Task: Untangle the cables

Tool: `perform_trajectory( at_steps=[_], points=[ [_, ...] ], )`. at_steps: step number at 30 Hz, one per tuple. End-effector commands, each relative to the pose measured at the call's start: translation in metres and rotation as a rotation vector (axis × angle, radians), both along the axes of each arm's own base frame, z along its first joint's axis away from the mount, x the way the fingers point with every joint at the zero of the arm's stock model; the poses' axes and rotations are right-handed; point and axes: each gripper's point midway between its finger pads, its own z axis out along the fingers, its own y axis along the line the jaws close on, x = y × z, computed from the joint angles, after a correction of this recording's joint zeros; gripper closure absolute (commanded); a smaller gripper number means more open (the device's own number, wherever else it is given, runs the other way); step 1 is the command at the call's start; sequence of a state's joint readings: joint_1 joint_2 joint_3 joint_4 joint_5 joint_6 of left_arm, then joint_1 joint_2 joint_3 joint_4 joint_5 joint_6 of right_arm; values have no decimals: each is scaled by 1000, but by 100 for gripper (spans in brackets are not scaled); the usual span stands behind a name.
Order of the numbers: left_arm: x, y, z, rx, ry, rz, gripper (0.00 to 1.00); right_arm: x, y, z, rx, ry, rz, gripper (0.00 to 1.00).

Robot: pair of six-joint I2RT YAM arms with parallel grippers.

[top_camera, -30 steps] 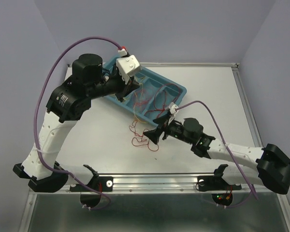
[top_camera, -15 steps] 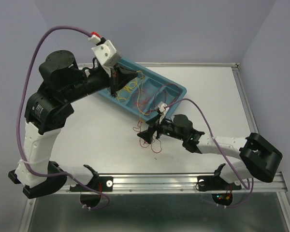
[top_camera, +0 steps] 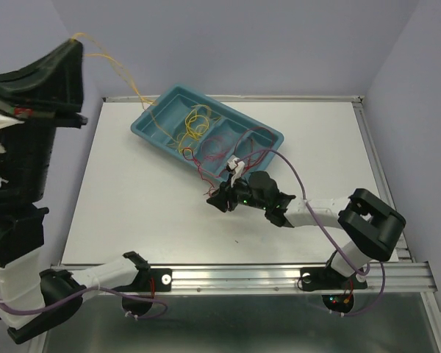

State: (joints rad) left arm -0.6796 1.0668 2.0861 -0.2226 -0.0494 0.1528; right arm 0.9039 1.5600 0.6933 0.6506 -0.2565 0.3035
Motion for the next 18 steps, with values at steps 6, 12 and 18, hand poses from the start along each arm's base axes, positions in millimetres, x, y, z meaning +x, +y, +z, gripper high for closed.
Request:
perform_trajectory(
  at_steps=[6, 12, 18],
  points=[
    [-54, 144, 58, -491, -233, 412, 100, -1, 18, 35, 85, -23, 41, 93],
    [-63, 166, 52, -532, -275, 525, 100, -1, 14, 44, 99, -37, 22, 99],
    [-26, 117, 28, -358, -238, 468, 100, -7, 0, 71, 147, -86, 4, 99]
  ],
)
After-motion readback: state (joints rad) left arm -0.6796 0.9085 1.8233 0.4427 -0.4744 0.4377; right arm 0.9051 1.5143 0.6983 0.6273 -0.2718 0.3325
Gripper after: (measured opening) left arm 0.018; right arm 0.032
